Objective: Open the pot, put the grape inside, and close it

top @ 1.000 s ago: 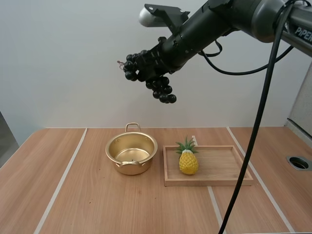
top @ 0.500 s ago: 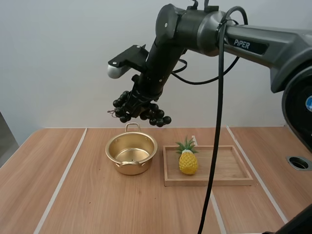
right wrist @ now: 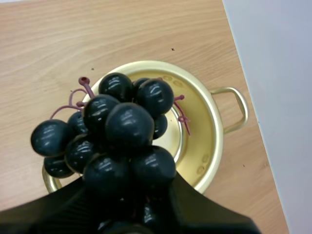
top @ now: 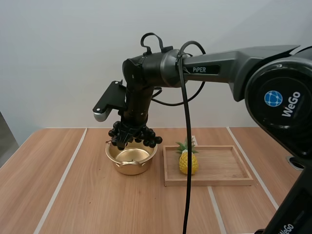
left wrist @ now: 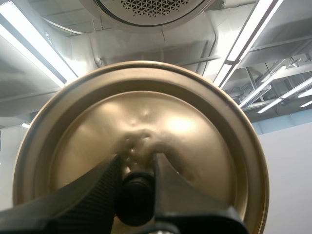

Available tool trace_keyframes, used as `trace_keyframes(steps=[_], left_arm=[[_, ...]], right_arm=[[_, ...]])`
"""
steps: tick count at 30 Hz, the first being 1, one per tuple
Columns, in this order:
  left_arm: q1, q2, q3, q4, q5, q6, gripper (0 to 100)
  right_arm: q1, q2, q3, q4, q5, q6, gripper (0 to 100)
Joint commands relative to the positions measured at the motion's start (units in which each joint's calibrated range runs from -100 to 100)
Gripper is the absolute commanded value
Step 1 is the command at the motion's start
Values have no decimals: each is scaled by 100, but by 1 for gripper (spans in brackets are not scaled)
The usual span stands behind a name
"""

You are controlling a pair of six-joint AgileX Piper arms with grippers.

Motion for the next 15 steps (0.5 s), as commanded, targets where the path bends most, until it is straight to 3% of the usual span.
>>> trace_keyframes(steps=[1,15], left_arm=[[12,4,-12,-50,172,-15,0],[12,4,-12,-50,400,163,0]], right_arm=[[12,84,28,-150,-518,44,0],[12,1022,28,-476,-1786,44,0]])
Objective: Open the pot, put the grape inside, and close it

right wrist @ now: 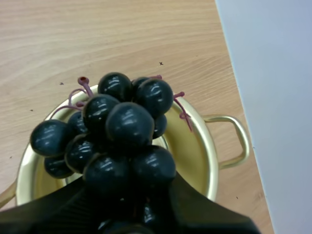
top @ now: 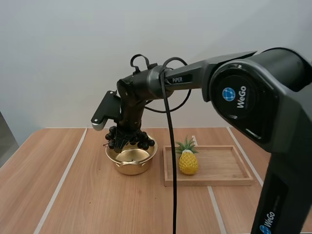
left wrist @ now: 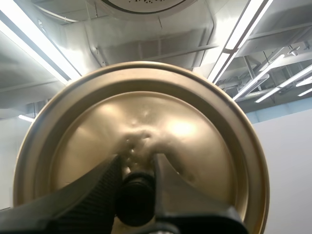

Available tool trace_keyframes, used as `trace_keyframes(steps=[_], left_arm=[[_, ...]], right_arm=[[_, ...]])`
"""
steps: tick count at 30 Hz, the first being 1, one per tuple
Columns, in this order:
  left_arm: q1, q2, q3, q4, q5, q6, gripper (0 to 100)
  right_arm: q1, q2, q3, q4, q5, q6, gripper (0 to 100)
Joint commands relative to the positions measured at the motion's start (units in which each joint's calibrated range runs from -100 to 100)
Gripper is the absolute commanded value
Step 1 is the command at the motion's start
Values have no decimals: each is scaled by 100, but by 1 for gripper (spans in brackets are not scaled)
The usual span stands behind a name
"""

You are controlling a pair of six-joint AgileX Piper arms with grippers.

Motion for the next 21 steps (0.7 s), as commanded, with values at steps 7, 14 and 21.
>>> trace_keyframes(steps=[7,14,21], left_arm=[[12,4,-12,-50,-54,113,0],[12,4,-12,-50,-54,113,0],[12,4,-12,-50,-32,114,0]], right_arm=[[-5,575,12,-948,-214,552,0],[-136,850,12,-1223,-310,785,0],[-263,1121,18,-892,-310,785,0]])
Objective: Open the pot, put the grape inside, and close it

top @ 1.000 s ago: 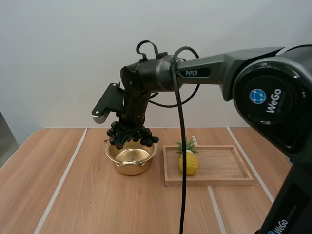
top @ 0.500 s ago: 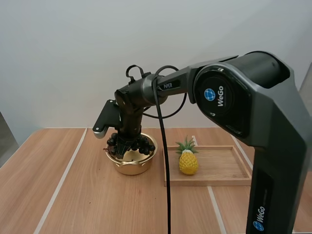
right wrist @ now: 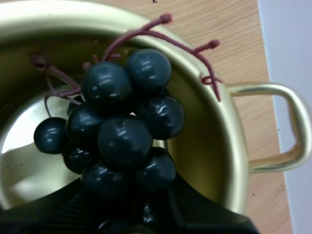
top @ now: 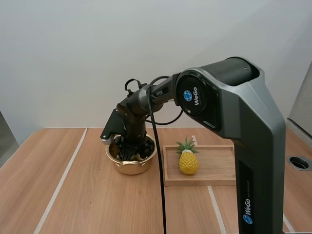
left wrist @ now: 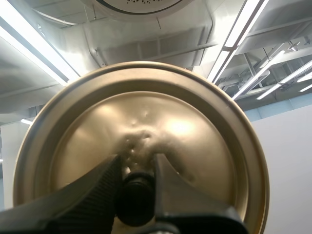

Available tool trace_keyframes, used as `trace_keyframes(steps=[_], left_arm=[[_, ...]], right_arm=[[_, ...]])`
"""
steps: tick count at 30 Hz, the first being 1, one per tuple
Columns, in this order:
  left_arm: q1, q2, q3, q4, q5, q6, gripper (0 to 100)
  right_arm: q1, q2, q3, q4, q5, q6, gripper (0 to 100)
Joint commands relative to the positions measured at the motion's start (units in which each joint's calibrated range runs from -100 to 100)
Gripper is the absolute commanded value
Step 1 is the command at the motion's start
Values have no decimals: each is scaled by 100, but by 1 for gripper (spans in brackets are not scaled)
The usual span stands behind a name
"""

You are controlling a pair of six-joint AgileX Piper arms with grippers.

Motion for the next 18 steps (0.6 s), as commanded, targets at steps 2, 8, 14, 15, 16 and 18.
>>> trace_keyframes(steps=[2,8,14,15,16,18], left_arm=[[12,4,-12,-50,1,10,0],[12,4,-12,-50,1,10,0],[12,4,-12,-50,0,129,0],[12,4,-12,-50,0,129,0],[12,4,-12,-50,0,129,0],[12,4,-12,-50,0,129,0]], right_arm=[[-82,31,18,373,240,-33,0],[-82,31,18,1693,676,-853,0],[-82,31,18,2103,992,-1021,0],[-82,18,18,2077,992,-975,0],[-82,5,18,2061,992,-930,0],[-82,-60,-48,2016,992,-840,0]])
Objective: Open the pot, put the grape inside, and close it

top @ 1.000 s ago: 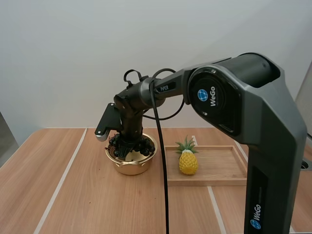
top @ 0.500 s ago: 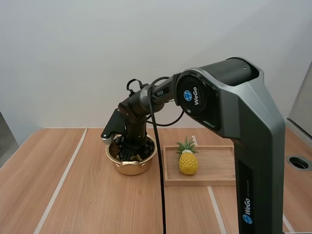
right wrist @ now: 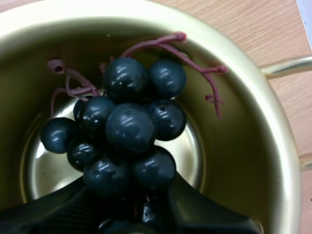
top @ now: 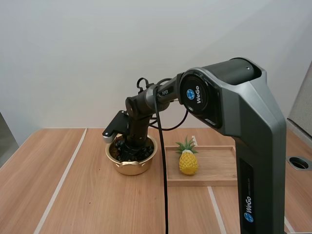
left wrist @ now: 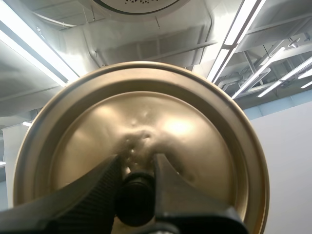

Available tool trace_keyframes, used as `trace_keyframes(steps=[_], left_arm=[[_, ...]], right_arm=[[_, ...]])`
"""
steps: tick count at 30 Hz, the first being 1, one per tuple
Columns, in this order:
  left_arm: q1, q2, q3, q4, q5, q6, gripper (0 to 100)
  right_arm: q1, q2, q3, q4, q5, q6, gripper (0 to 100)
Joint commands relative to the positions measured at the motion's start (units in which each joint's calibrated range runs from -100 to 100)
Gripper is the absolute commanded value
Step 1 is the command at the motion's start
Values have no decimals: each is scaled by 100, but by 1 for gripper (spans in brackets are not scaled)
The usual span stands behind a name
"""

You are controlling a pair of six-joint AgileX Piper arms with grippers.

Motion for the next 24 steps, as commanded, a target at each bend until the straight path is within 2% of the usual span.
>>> trace_keyframes(steps=[1,7,24], left_arm=[[12,4,-12,-50,-17,19,0],[12,4,-12,-50,-17,19,0],[12,4,-12,-50,0,17,0]], right_arm=[[24,-154,-59,201,799,158,0],[24,-497,-581,-312,818,676,0],[-63,-199,-636,-360,1423,724,0]])
